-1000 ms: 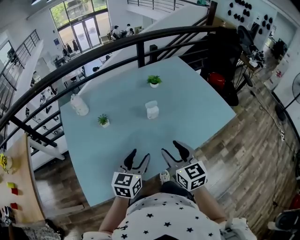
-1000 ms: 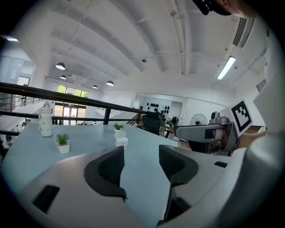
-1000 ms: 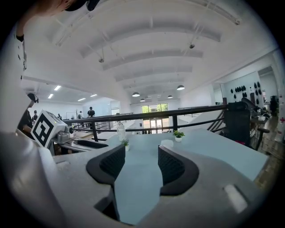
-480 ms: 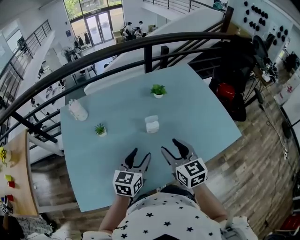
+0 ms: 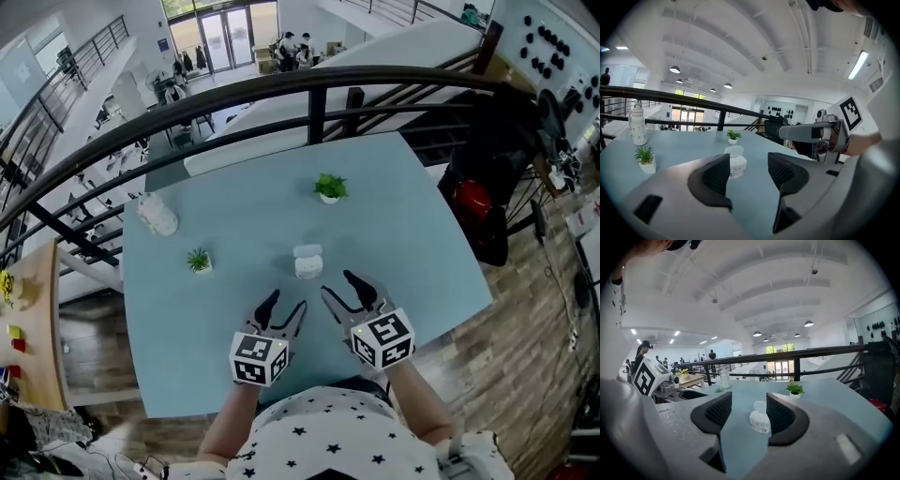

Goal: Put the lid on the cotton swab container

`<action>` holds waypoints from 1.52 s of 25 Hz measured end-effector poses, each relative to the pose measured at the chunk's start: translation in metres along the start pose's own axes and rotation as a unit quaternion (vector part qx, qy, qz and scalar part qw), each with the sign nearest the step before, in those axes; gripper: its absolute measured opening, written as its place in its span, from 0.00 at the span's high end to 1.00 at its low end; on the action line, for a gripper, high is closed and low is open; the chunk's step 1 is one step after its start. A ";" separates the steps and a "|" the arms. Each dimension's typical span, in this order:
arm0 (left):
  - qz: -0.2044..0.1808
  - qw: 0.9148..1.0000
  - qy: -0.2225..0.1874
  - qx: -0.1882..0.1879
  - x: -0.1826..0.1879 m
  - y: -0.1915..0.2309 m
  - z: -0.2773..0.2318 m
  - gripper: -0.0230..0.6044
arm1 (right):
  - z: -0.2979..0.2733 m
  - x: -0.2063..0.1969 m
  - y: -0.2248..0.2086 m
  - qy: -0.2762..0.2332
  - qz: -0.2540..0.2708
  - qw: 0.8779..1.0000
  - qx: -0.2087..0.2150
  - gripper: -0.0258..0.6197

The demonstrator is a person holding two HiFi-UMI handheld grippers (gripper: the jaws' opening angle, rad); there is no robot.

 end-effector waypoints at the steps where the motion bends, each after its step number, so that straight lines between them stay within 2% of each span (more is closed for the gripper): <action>1: 0.001 1.000 0.002 0.002 0.000 0.001 -0.005 0.59 | -0.005 0.001 -0.004 0.003 0.003 1.000 0.005 0.63; 22: -0.015 0.998 0.050 0.029 -0.009 0.019 -0.097 0.48 | -0.082 -0.003 -0.058 0.055 0.023 0.995 0.078 0.63; 30: -0.012 0.997 0.073 0.030 -0.019 0.031 -0.125 0.46 | -0.109 -0.004 -0.066 0.074 0.037 0.992 0.099 0.63; 38: -0.002 0.997 0.072 0.033 -0.026 0.043 -0.143 0.46 | -0.135 -0.006 -0.066 0.092 0.048 0.988 0.111 0.63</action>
Point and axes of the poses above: the fingertips, and each gripper's own axes: z backward along the fingers, y to its left, x out of its top, the point moved 8 cm from there along z, backward along the fingers, and after that the axes turned 5 degrees about y, right-handed, at the moved point
